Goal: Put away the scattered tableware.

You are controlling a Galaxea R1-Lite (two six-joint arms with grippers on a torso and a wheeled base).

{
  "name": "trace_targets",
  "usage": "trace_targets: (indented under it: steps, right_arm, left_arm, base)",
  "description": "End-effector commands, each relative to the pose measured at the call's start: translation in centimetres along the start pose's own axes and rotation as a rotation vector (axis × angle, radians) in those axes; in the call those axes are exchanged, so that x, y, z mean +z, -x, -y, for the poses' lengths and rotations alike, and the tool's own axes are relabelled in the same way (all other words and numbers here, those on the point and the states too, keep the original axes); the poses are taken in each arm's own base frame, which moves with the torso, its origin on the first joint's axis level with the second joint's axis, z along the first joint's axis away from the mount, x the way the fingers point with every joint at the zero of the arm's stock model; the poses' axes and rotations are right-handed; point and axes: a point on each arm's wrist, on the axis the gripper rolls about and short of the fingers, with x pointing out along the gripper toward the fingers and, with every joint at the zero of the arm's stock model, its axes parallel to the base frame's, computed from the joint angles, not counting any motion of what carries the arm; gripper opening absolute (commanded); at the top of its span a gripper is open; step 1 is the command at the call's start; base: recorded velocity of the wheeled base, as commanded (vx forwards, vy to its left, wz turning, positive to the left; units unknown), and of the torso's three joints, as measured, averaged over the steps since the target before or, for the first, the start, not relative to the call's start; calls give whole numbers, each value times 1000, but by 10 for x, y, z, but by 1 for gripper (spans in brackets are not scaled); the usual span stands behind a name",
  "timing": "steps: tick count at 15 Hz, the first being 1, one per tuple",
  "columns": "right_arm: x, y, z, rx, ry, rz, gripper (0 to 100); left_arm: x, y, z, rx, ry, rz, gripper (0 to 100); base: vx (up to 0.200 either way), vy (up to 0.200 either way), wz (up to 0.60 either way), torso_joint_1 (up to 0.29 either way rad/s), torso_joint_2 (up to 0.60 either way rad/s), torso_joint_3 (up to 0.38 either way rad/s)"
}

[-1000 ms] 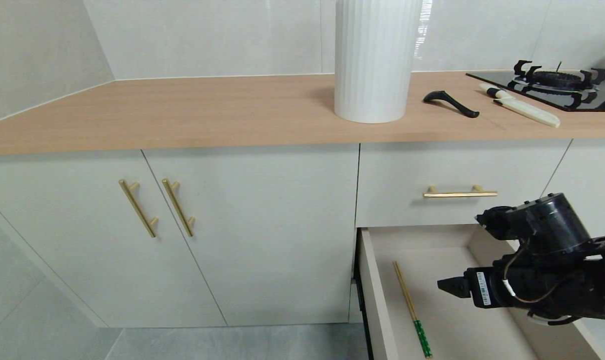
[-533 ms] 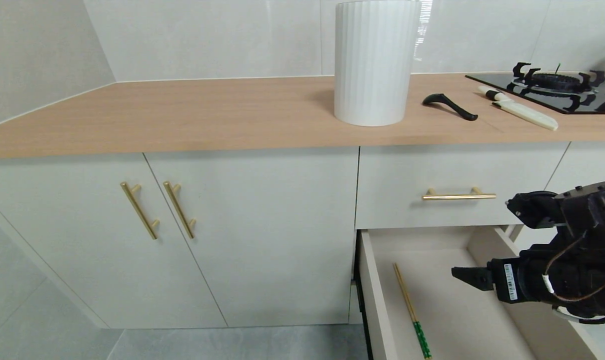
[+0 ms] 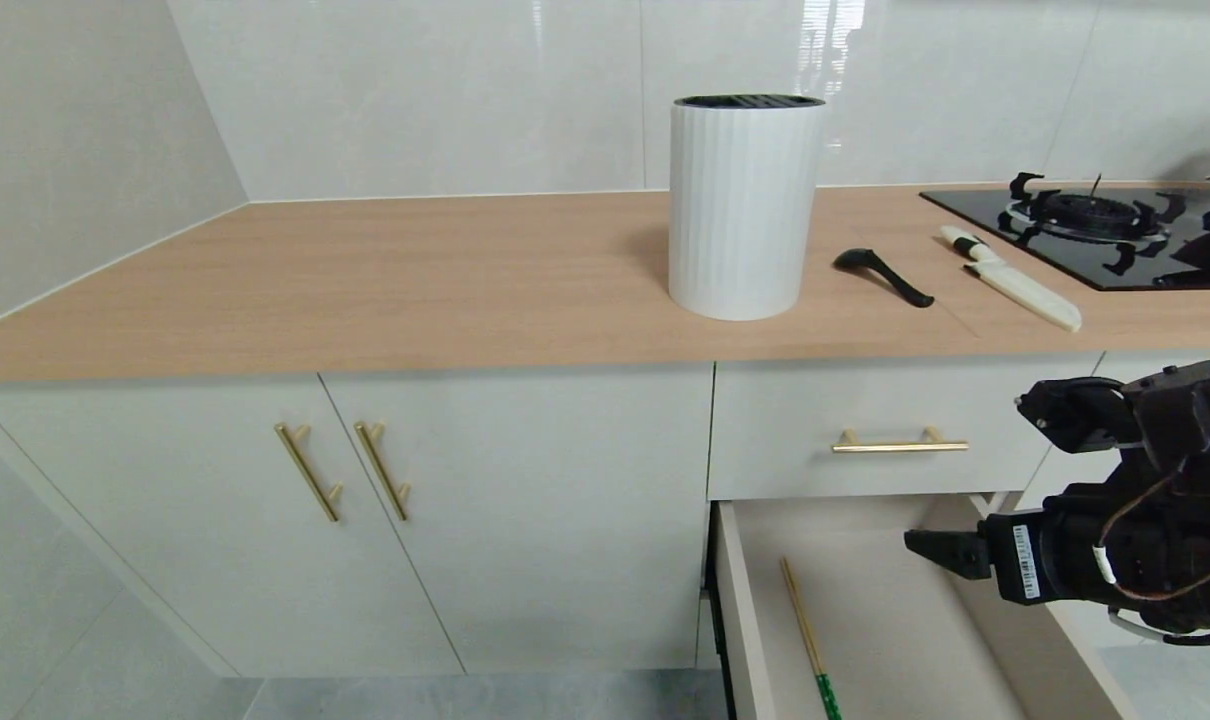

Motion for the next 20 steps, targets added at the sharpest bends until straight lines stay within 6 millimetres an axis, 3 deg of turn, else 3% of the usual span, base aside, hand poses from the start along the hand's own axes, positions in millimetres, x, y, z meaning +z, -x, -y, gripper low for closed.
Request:
trace_targets:
  steps: [1, 12, 14, 15, 17, 18, 19, 20]
  right_arm:
    - [-1, -1, 0, -1, 1, -5, 100]
    - [1, 0, 1, -2, -1, 6, 100]
    - [7, -1, 10, -35, 51, 23, 100]
    - [19, -3, 21, -65, 66, 69, 100]
    - [53, -27, 55, -96, 80, 137, 100]
    - [59, -32, 59, -83, 90, 143, 100]
    - [75, -57, 74, -32, 118, 136, 100]
    - [77, -66, 75, -18, 120, 126, 100]
  left_arm:
    - [0, 0, 0, 0, 0, 1, 100]
    - [0, 0, 0, 0, 0, 2, 100]
    - [0, 0, 0, 0, 0, -2, 100]
    - [0, 0, 0, 0, 0, -1, 100]
    - [0, 0, 0, 0, 0, 1, 100]
    - [0, 0, 0, 0, 0, 1, 100]
    - [0, 0, 0, 0, 0, -1, 100]
    - [0, 0, 0, 0, 0, 1, 100]
  base:
    - [0, 0, 0, 159, -476, -320]
    - [0, 0, 0, 192, -487, -293]
    - [0, 0, 0, 220, -515, -293]
    - [0, 0, 0, 237, -510, -290]
    - [0, 0, 0, 205, -469, -249]
    - [0, 0, 0, 95, -232, -124]
    - [0, 0, 0, 61, -115, -66]
    - [0, 0, 0, 41, -71, -46]
